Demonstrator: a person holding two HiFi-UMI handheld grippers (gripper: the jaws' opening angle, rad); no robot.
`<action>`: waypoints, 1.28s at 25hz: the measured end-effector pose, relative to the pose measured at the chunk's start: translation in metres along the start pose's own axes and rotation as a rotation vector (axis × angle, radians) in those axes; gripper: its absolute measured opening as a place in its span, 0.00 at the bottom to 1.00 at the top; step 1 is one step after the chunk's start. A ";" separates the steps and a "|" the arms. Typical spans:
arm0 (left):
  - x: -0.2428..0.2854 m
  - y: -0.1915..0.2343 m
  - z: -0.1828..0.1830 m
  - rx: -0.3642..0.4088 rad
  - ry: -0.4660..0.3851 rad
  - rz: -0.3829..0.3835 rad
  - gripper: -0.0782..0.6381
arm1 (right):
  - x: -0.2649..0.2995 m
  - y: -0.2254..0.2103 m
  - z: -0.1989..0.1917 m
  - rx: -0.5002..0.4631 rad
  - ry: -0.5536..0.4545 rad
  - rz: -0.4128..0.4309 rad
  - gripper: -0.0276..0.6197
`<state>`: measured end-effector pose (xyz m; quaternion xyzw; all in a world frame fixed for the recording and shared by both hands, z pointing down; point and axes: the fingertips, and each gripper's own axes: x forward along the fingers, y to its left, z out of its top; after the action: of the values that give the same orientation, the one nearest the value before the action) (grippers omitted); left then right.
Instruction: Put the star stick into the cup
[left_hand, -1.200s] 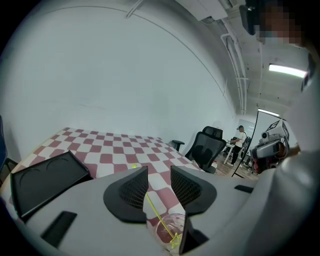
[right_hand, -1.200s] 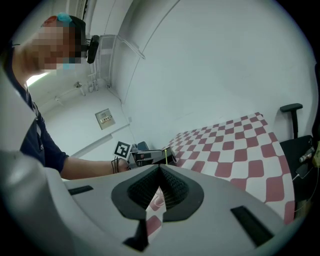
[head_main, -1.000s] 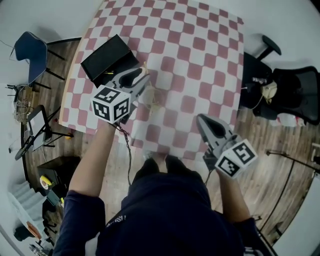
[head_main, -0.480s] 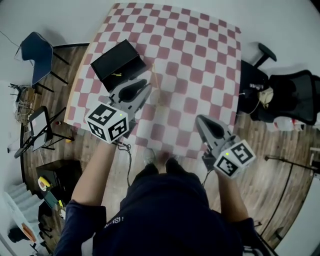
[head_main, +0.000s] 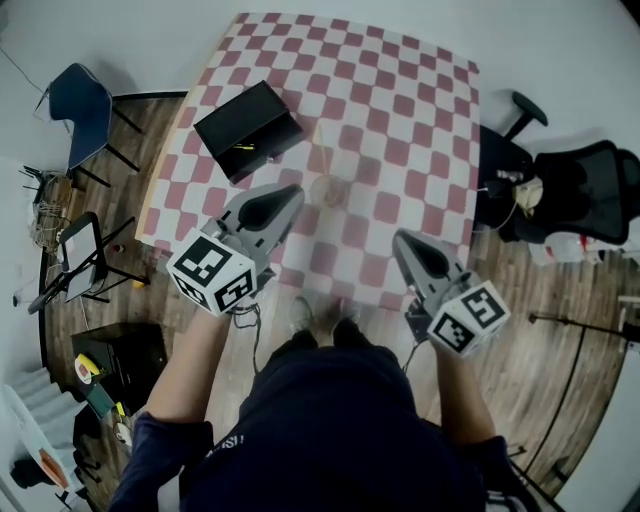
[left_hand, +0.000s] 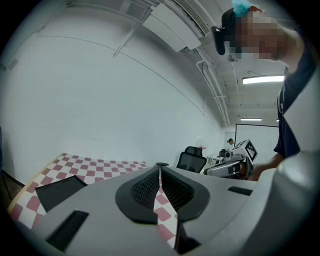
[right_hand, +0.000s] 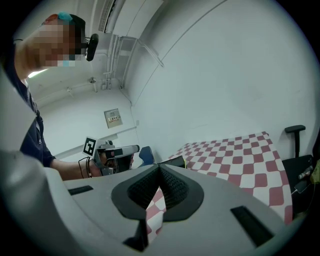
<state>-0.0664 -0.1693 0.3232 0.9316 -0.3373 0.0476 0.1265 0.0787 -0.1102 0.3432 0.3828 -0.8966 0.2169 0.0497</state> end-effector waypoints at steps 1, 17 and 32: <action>-0.004 -0.003 0.000 0.000 0.000 -0.005 0.17 | 0.000 0.004 0.000 -0.007 0.000 0.001 0.07; -0.034 -0.053 -0.031 -0.023 0.034 -0.051 0.15 | -0.003 0.032 -0.008 -0.073 0.019 0.022 0.06; -0.033 -0.069 -0.059 -0.009 0.085 -0.091 0.15 | 0.011 0.038 -0.015 -0.105 0.053 0.046 0.06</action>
<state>-0.0482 -0.0822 0.3605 0.9425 -0.2891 0.0797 0.1471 0.0432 -0.0878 0.3462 0.3533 -0.9136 0.1806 0.0885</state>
